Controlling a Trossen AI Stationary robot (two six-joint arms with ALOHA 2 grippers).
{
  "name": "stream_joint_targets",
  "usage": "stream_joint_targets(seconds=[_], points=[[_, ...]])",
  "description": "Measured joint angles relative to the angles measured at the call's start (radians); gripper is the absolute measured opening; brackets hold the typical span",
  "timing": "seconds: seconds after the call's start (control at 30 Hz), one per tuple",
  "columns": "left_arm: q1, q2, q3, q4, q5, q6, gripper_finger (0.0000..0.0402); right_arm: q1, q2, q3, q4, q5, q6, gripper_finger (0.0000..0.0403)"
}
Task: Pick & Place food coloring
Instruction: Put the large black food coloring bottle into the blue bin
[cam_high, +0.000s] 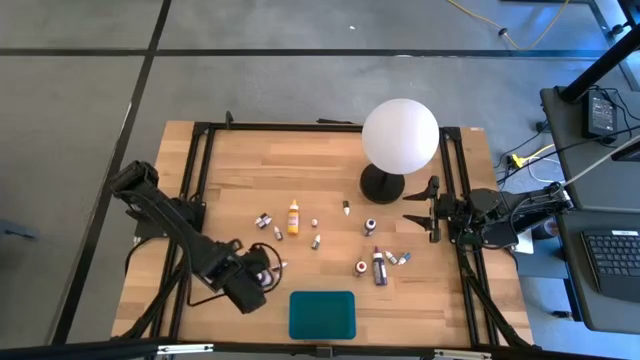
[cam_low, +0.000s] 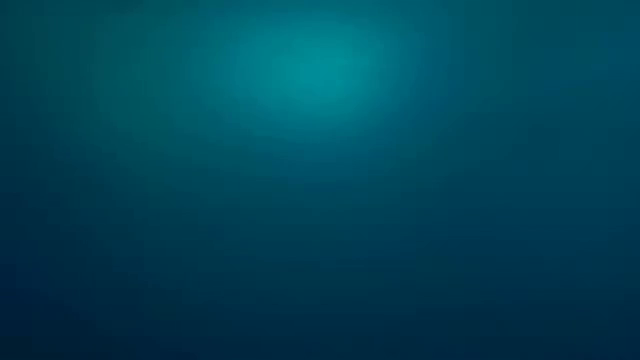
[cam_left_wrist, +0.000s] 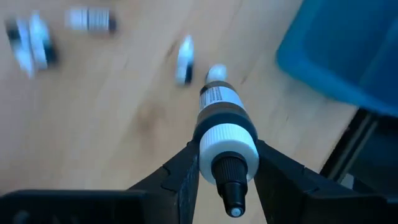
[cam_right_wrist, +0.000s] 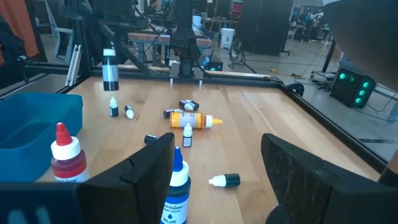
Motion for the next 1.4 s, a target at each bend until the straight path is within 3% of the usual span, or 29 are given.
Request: stream_joint_targets(seconds=[0.23,0.37,0.6,0.83,1.17,1.4], points=[[0.095,-0.002,0.088,0.103,-0.031,0.278,0.0132,0.000,0.000,0.000,0.000,0.000,-0.001,0.0243],[0.156,0.024,0.124,0.180,0.041,0.435,0.0132,0.000,0.000,0.000,0.000,0.000,-0.001,0.0243],[0.197,0.139,0.272,0.159,0.157,0.586,0.0124,0.000,0.000,0.000,0.001,0.001,-0.002,0.0243],[0.185,0.274,0.435,0.008,0.185,0.573,0.0124,0.000,0.000,0.000,0.000,0.027,-0.019,0.0243],[0.184,0.404,0.491,-0.016,0.302,0.558,0.0124,0.000,0.000,0.000,0.000,0.027,-0.019,0.0243],[0.170,0.423,0.495,-0.015,0.240,0.529,0.0125,0.000,0.000,0.000,0.000,0.027,-0.019,0.0243]])
